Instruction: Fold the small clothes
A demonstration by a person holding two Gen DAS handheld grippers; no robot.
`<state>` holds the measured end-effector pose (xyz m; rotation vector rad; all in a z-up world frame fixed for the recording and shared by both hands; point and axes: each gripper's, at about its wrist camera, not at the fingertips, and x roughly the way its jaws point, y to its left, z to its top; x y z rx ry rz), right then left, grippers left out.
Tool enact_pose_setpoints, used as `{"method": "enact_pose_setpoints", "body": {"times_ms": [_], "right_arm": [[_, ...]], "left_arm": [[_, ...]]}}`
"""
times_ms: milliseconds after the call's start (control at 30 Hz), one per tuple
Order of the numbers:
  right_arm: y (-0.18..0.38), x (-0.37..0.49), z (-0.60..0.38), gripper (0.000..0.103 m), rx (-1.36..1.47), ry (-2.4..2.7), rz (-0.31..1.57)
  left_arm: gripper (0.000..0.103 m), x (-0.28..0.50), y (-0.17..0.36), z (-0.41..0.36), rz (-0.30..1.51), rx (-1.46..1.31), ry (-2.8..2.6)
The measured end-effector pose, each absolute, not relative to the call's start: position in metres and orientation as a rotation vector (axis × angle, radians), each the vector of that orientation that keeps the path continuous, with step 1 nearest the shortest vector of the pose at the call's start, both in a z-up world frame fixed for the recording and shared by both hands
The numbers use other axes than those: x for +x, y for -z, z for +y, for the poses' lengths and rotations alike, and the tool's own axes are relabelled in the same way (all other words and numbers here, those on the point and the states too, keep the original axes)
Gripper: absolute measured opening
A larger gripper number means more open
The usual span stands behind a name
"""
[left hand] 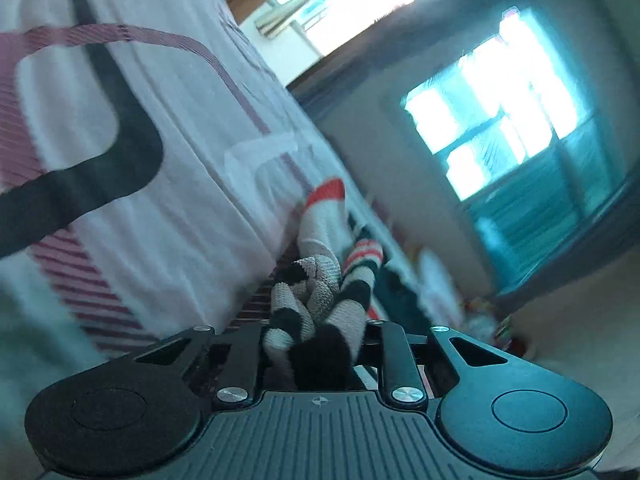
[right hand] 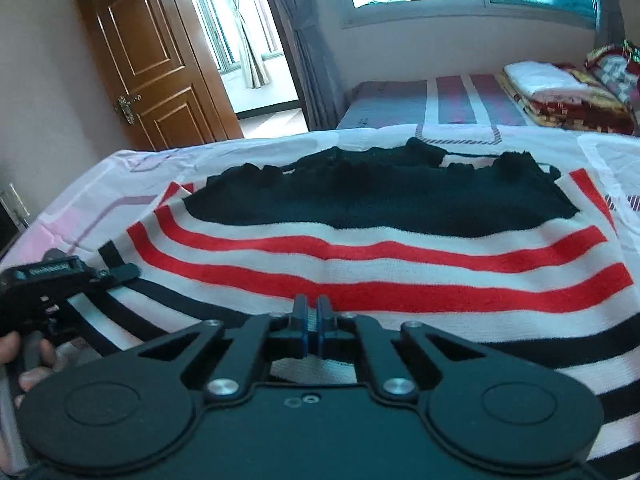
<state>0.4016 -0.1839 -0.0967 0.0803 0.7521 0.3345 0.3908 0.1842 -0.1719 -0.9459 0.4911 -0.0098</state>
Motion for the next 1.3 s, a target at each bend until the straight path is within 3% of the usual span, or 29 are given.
{"method": "enact_pose_setpoints", "body": {"times_ms": [100, 267, 500, 633, 700, 767, 833, 900, 933, 967, 1167, 1300], "right_arm": [[0.104, 0.403, -0.184, 0.000, 0.055, -0.328, 0.768], [0.106, 0.401, -0.190, 0.000, 0.070, -0.326, 0.762], [0.110, 0.404, -0.198, 0.000, 0.150, -0.331, 0.756], [0.110, 0.408, -0.234, 0.001, 0.426, -0.324, 0.791], [0.101, 0.396, -0.269, 0.023, 0.570, -0.280, 0.720], [0.095, 0.381, -0.315, 0.024, 0.705, -0.243, 0.675], [0.095, 0.369, -0.359, 0.037, 0.846, -0.230, 0.663], [0.094, 0.355, -0.397, 0.070, 0.952, -0.209, 0.633], [0.093, 0.348, -0.413, 0.073, 0.993, -0.214, 0.612], [0.092, 0.343, -0.423, 0.074, 1.017, -0.212, 0.604], [0.080, 0.339, -0.424, 0.075, 1.020, -0.347, 0.637], [0.085, 0.364, -0.399, 0.075, 0.944, -0.360, 0.748]], "left_arm": [[0.019, 0.386, 0.190, 0.185, 0.510, -0.977, -0.022], [0.019, 0.399, 0.173, 0.181, 0.554, -0.911, -0.009], [0.019, 0.424, 0.080, 0.127, 0.498, -0.715, 0.244], [0.019, 0.441, 0.048, 0.040, 0.558, -0.534, 0.392], [0.019, 0.450, 0.052, -0.011, 0.614, -0.448, 0.446], [0.019, 0.461, 0.068, -0.060, 0.710, -0.366, 0.487], [0.021, 0.467, 0.092, -0.111, 0.841, -0.238, 0.489], [0.039, 0.455, 0.095, -0.140, 0.790, -0.099, 0.469], [0.069, 0.449, 0.089, -0.148, 0.780, -0.068, 0.510], [0.077, 0.441, 0.079, -0.150, 0.769, -0.062, 0.556], [0.077, 0.412, 0.024, -0.078, 0.619, -0.090, 0.503], [0.077, 0.455, 0.048, -0.010, 0.661, -0.202, 0.306]]}}
